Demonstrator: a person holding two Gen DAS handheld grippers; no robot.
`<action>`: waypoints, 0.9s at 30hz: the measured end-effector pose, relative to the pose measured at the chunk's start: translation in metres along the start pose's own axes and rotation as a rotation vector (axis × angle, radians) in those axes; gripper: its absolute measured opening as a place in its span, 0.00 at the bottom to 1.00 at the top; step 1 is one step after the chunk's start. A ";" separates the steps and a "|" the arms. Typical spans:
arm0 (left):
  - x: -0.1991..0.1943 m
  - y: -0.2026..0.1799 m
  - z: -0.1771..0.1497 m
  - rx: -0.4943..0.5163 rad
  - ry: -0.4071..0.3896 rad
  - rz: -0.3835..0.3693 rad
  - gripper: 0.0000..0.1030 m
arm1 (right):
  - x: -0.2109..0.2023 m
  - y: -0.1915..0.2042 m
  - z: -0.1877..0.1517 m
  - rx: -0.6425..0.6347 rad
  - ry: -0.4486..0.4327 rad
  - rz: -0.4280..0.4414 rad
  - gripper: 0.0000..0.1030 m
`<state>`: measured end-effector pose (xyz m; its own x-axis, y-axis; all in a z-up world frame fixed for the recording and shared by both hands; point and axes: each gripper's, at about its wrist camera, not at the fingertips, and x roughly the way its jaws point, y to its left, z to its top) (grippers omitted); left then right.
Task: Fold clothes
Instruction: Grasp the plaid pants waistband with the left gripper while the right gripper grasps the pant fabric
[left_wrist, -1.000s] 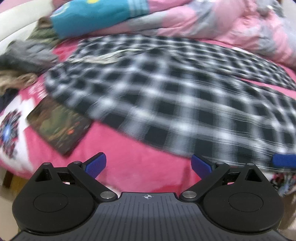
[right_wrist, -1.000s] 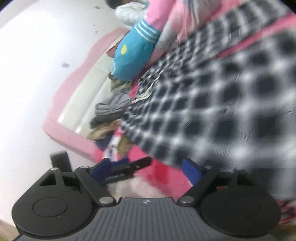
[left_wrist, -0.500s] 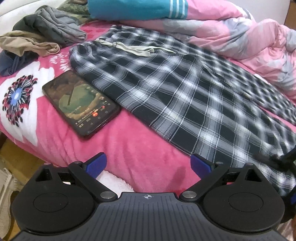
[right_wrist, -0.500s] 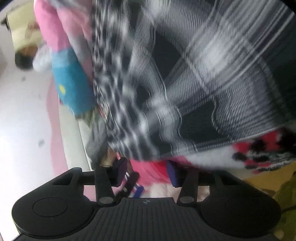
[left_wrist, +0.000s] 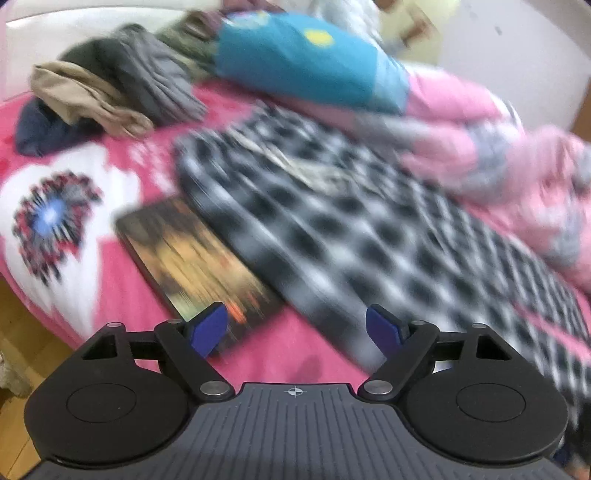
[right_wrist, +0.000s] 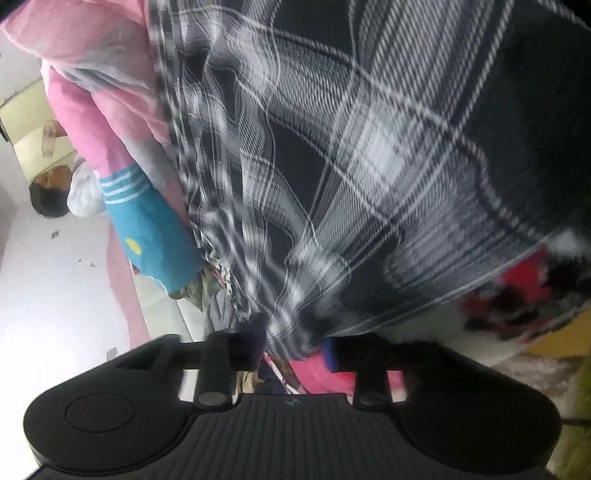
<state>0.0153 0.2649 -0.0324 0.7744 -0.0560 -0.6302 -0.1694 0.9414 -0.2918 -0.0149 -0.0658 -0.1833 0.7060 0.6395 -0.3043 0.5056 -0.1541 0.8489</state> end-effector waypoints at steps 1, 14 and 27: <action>0.003 0.009 0.010 -0.021 -0.019 0.012 0.75 | 0.000 0.000 0.000 -0.005 -0.002 0.000 0.16; 0.129 0.095 0.147 -0.167 0.091 0.067 0.50 | 0.000 0.031 0.011 -0.193 -0.063 0.030 0.03; 0.162 0.078 0.179 -0.165 0.130 0.026 0.03 | 0.006 0.119 0.025 -0.634 -0.233 0.025 0.03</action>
